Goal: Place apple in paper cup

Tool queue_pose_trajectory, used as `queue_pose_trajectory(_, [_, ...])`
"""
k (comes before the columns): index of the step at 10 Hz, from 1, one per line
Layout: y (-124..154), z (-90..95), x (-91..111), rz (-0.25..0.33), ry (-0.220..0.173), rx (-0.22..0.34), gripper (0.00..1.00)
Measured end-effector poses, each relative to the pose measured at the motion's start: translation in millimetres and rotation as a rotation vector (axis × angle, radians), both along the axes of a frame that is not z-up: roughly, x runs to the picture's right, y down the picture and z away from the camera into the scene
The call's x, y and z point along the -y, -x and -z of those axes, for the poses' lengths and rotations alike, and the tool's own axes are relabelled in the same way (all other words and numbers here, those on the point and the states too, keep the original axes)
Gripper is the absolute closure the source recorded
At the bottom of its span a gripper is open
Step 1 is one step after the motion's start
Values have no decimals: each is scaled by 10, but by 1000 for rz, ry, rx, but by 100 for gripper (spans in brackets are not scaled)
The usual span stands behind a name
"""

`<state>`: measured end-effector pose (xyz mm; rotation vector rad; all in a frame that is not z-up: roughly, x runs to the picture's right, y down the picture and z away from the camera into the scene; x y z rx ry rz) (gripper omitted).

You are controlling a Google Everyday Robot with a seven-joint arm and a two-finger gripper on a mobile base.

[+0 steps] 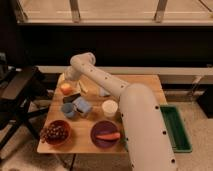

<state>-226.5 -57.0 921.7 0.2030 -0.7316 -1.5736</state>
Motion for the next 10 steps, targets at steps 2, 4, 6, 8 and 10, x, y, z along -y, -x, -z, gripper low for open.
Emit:
queue_pose_trajectory(2, [12, 1, -4, 1, -7, -1, 35])
queue_pose_trajectory(4, [6, -15, -41, -11, -24, -10, 35])
queue_pose_trajectory(6, [-44, -34, -90, -21, -36, -23, 35])
queue_pose_trajectory(8, [-60, -54, -127, -26, -41, -29, 35])
queue_pose_trajectory(10, [-62, -117, -158, -31, -37, -30, 35])
